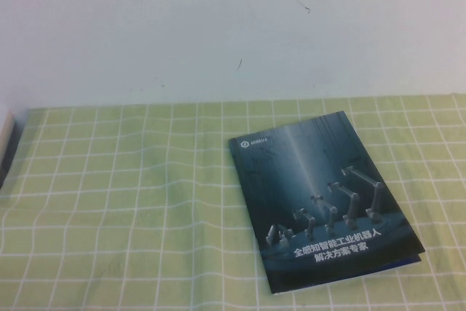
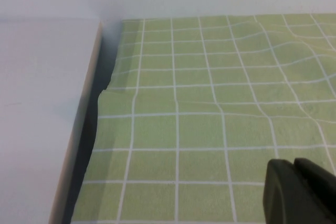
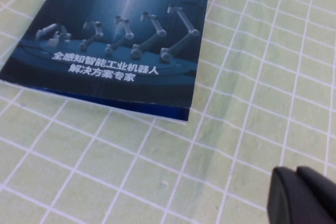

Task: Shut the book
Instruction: 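Close the open booklet and leave it lying on the table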

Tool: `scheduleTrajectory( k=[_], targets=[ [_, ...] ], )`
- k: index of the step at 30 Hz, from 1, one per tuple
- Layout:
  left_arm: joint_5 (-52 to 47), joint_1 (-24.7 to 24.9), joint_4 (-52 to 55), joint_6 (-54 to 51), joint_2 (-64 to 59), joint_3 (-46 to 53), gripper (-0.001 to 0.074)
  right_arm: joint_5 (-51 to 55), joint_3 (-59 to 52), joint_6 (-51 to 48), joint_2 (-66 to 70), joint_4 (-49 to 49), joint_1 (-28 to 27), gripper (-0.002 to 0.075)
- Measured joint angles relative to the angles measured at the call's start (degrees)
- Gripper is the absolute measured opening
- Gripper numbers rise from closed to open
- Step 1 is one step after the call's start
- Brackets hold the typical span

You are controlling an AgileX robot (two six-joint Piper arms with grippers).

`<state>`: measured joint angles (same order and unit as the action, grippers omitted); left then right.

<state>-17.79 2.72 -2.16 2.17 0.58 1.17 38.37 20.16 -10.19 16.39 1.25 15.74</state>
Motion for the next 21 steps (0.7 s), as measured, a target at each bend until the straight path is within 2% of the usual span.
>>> scheduleTrajectory(
  k=[5,21],
  targets=[
    [0.0,1.39,0.0,0.69,0.09,0.0,-0.0004,0.0,0.0,0.0,0.0,0.0,0.0,-0.0003],
    [-0.46,1.47,0.0,1.81,0.09,-0.09,-0.0004,0.0,0.0,0.0,0.0,-0.22,0.0,-0.0003]
  ],
)
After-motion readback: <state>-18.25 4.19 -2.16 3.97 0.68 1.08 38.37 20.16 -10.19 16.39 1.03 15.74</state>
